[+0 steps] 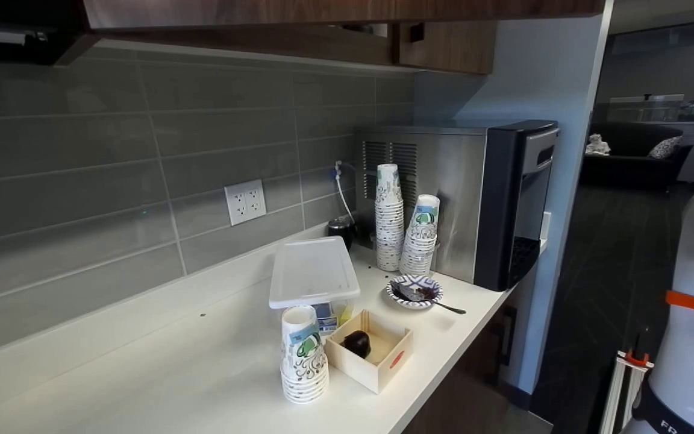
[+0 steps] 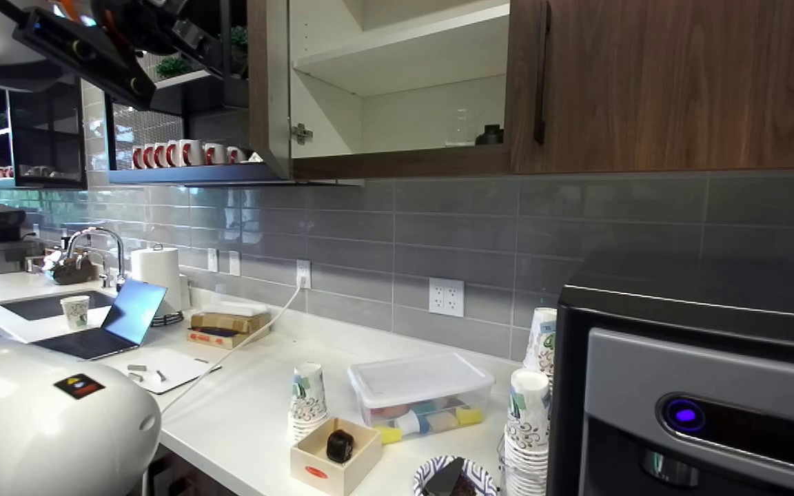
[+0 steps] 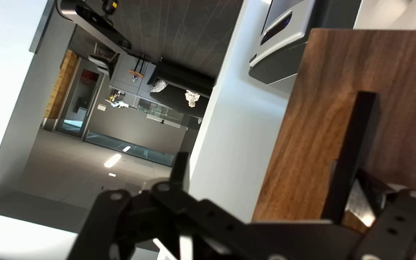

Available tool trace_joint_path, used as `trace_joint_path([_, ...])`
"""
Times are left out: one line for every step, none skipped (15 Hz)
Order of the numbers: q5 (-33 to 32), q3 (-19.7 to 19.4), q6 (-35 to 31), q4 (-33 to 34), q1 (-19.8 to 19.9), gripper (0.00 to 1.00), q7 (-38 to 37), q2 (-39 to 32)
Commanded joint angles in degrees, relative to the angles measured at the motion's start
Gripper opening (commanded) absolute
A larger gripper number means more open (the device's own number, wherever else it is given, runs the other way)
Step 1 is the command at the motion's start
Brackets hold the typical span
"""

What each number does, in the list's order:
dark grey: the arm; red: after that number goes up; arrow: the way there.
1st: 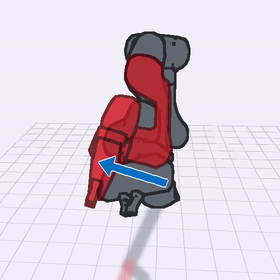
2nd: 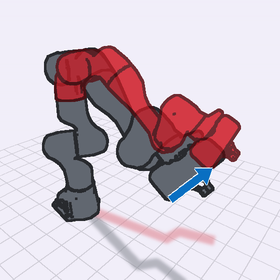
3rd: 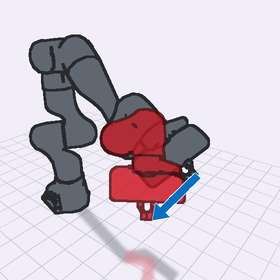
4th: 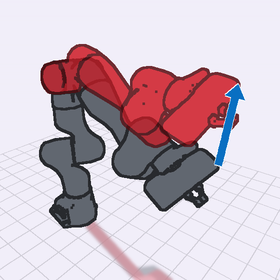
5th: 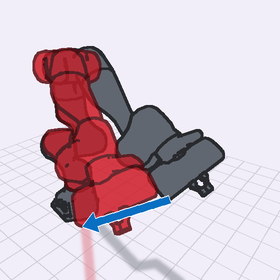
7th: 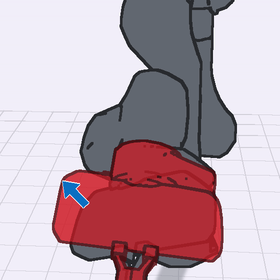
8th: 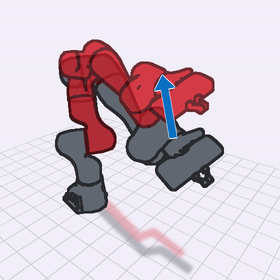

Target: Open and close the top left cabinet door

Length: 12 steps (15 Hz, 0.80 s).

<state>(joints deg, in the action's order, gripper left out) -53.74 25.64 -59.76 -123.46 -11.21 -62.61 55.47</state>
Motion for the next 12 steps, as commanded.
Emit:
trace_joint_path([-0.42,-0.82,-1.41,-0.20,-1.84,1.00,-1.17,-1.48])
trace_joint_path([-1.21,-0.85,-1.37,-0.16,-1.43,1.00,-1.38,-1.59])
trace_joint_path([-2.14,-1.07,-1.70,-0.31,-1.38,1.00,-1.15,-1.77])
trace_joint_path([-2.95,-1.19,-1.80,-0.37,-1.18,1.00,-1.22,-1.99])
trace_joint_path([-3.73,-1.56,-2.03,-0.40,-1.14,1.00,-1.19,-2.24])
trace_joint_path([-4.39,-1.81,-2.11,-0.36,-1.08,1.00,-1.18,-2.50])
trace_joint_path([-5.51,-2.56,-2.78,-0.55,-1.26,1.00,-0.99,-2.62])
trace_joint_path([-6.34,-3.12,-3.25,-0.63,-1.31,1.00,-0.89,-2.78])
trace_joint_path([-7.18,-3.86,-3.99,-0.74,-1.50,1.00,-0.59,-2.92])
trace_joint_path([-8.49,-4.89,-5.19,-1.02,-1.69,1.00,-0.23,-2.97])
trace_joint_path([-9.56,-5.90,-6.43,-0.98,-1.82,1.00,0.08,-3.09])
trace_joint_path([-11.01,-7.38,-8.34,-1.07,-2.18,1.00,0.53,-3.05])
